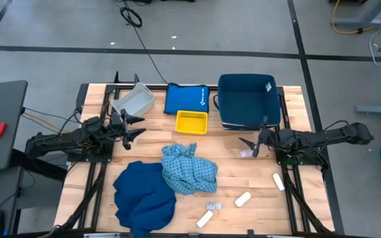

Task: Pick & place medical supplies in basket/bin
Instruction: Put the top transparent pill bottle into the gray bin

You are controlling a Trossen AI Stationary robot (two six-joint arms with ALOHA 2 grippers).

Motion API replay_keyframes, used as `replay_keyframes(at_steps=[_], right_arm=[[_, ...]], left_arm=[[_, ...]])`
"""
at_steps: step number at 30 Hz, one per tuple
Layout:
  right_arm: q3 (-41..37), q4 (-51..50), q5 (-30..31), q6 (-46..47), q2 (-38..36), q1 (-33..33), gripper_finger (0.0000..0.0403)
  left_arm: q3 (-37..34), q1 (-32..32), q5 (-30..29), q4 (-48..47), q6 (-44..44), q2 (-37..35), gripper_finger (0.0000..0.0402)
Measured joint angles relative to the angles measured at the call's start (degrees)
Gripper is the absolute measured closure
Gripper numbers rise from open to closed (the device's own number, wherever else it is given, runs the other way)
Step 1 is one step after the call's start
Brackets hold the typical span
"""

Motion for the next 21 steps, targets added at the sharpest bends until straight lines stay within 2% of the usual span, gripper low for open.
replay_keyframes(at_steps=[3, 8, 17, 21], right_arm=[[0.02, 0.1, -3.59, 5.59, 0.01, 0.0, 0.0094], [0.0, 0.3, -7.47, 7.93, 0.01, 0.0, 0.0094], [0.02, 3.5, -7.76, 19.13, -0.03, -0.02, 0.0094], [0.02, 3.86, -10.06, 21.12, 0.98, -0.02, 0.0094]], left_arm=[[0.0, -0.02, 2.3, -1.11, 0.89, 0.0, 0.0145], [0.0, 0.0, 2.43, -1.53, 2.03, 0.0, 0.0145], [0.0, -0.02, 1.4, -1.52, 5.88, 0.0, 0.0145], [0.0, -0.02, 1.4, -1.61, 6.37, 0.0, 0.0145]])
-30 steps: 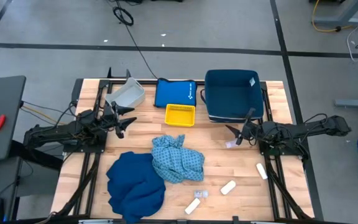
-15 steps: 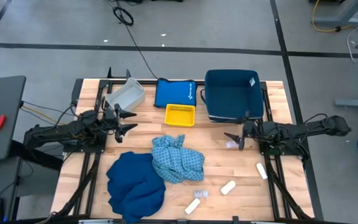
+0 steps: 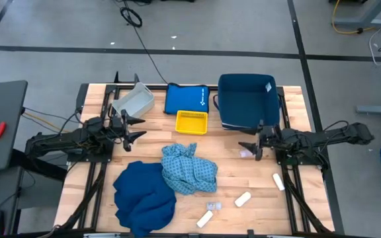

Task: Pick & place medical supplies in basket/bin
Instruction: Put the top transparent pill bottle into the gray bin

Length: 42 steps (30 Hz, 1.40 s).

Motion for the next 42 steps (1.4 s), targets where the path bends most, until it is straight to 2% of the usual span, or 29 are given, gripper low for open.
replay_keyframes(at_steps=[7, 12, 20, 25, 28, 34, 42], right_arm=[[1.04, 2.69, 0.2, -2.45, 5.8, 0.02, 0.0089], [10.37, -4.98, -0.2, -4.89, 14.41, 0.04, 0.0077], [31.1, -27.07, -2.08, -10.3, 36.19, 0.07, 0.0073], [41.86, -45.3, -3.47, -9.02, 47.83, 0.07, 0.0073], [46.2, -54.03, -6.39, -6.47, 53.01, 0.07, 0.0073], [49.03, -63.94, -10.09, -1.71, 58.78, 2.73, 0.0073], [46.47, -65.39, -9.56, 1.82, 61.21, 6.63, 0.0073]], left_arm=[[0.0, 0.0, 0.14, -0.77, 0.03, 0.0, 0.0145], [0.0, 0.0, 0.17, -0.77, 1.34, 0.0, 0.0145], [0.0, 0.0, 0.16, -1.06, 2.54, 0.02, 0.0145], [0.0, 0.0, 0.16, -1.45, 2.52, 0.01, 0.0145], [0.0, 0.0, 0.15, -1.47, 2.76, 0.02, 0.0145], [0.0, 0.0, 0.15, -2.08, 3.22, 0.02, 0.0145], [0.0, 0.0, 0.17, -2.43, 3.95, 0.02, 0.0145]])
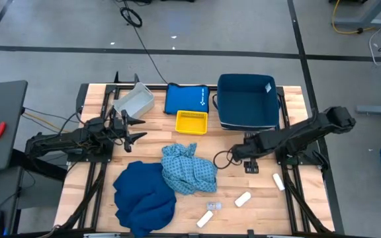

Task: Pick & place medical supplies in basket/bin
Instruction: Put the top transparent pill bottle into the gray bin

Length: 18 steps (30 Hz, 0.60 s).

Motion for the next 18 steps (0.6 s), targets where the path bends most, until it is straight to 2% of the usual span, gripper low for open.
replay_keyframes(at_steps=[18], right_arm=[[-8.26, 4.57, 2.19, 1.82, 0.93, 0.19, 0.0076]], left_arm=[[0.0, 0.0, -0.17, 0.11, -0.04, -0.02, 0.0145]])
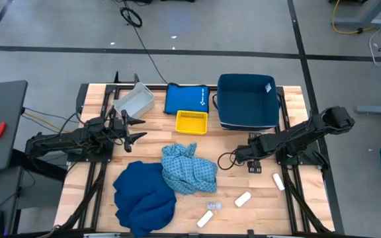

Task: Pick & place medical supplies in basket/bin
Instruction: Put the top transparent pill bottle into the gray bin

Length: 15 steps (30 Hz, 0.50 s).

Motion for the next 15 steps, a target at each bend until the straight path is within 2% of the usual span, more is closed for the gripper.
replay_keyframes(at_steps=[3, 7, 11, 15], right_arm=[[0.0, 0.95, 1.66, 0.42, 0.0, 0.0, 0.0093], [0.0, 1.74, 2.11, 0.42, 0.0, 0.0, 0.0133], [0.0, 3.74, 2.05, 0.42, 0.0, 0.0, 0.0195], [0.09, 7.22, 0.05, 0.35, -0.16, -0.02, 0.0276]], left_arm=[[0.0, 0.0, 0.0, 0.0, -0.08, 0.0, 0.0145], [0.0, 0.0, 0.0, -0.02, -0.2, 0.0, 0.0145], [0.0, 0.0, 0.0, -0.02, -0.21, 0.0, 0.0145], [0.0, 0.0, 0.0, -0.02, -0.21, 0.0, 0.0145]])
